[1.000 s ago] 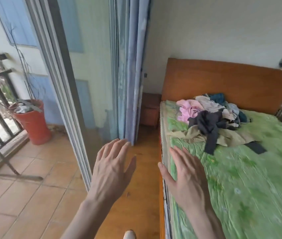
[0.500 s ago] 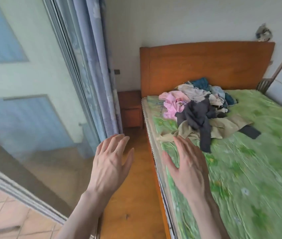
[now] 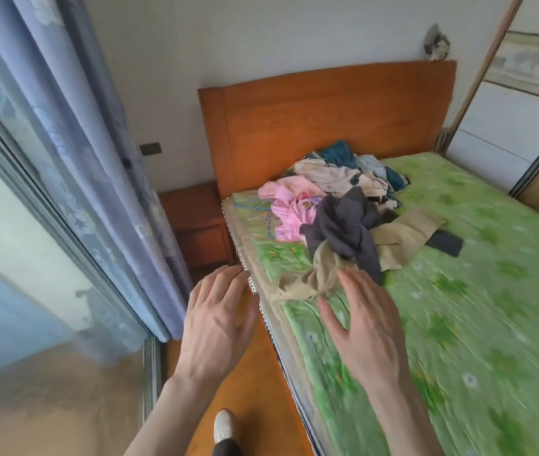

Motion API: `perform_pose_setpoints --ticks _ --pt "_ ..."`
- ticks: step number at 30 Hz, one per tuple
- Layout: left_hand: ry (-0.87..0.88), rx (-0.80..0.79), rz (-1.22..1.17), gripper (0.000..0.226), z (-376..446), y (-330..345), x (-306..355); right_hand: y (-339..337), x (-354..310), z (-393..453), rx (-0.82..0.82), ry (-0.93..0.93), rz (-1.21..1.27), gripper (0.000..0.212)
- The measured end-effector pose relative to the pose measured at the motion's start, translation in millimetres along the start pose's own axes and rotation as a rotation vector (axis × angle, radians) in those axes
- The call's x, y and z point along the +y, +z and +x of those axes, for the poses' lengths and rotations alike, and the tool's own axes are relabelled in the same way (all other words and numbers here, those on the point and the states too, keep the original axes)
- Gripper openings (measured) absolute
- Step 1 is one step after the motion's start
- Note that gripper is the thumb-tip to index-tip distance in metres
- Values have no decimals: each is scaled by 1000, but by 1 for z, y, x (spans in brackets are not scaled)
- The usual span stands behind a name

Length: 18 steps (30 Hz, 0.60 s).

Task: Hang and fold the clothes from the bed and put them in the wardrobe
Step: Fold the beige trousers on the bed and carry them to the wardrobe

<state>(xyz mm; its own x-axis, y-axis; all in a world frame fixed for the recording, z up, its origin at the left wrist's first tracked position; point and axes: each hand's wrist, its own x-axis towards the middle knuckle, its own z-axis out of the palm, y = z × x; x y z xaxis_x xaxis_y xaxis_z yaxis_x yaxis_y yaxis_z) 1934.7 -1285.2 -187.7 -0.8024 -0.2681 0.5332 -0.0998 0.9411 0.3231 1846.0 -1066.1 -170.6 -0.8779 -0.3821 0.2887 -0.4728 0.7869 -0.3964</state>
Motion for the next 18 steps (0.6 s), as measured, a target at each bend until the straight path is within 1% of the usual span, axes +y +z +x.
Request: perform_pose_setpoints --ticks 6,10,13,18 --pt "39 -82 -69 42 84 67 -82 71 -15 91 32 102 -47 61" --pt "75 -151 -132 42 133 113 -130 117 -25 149 24 188 -59 64" --pt "119 -211 -155 41 166 154 -153 152 -18 181 -29 217 -76 65" --pt "87 -280 -230 37 191 224 -177 207 11 201 -140 196 -106 65"
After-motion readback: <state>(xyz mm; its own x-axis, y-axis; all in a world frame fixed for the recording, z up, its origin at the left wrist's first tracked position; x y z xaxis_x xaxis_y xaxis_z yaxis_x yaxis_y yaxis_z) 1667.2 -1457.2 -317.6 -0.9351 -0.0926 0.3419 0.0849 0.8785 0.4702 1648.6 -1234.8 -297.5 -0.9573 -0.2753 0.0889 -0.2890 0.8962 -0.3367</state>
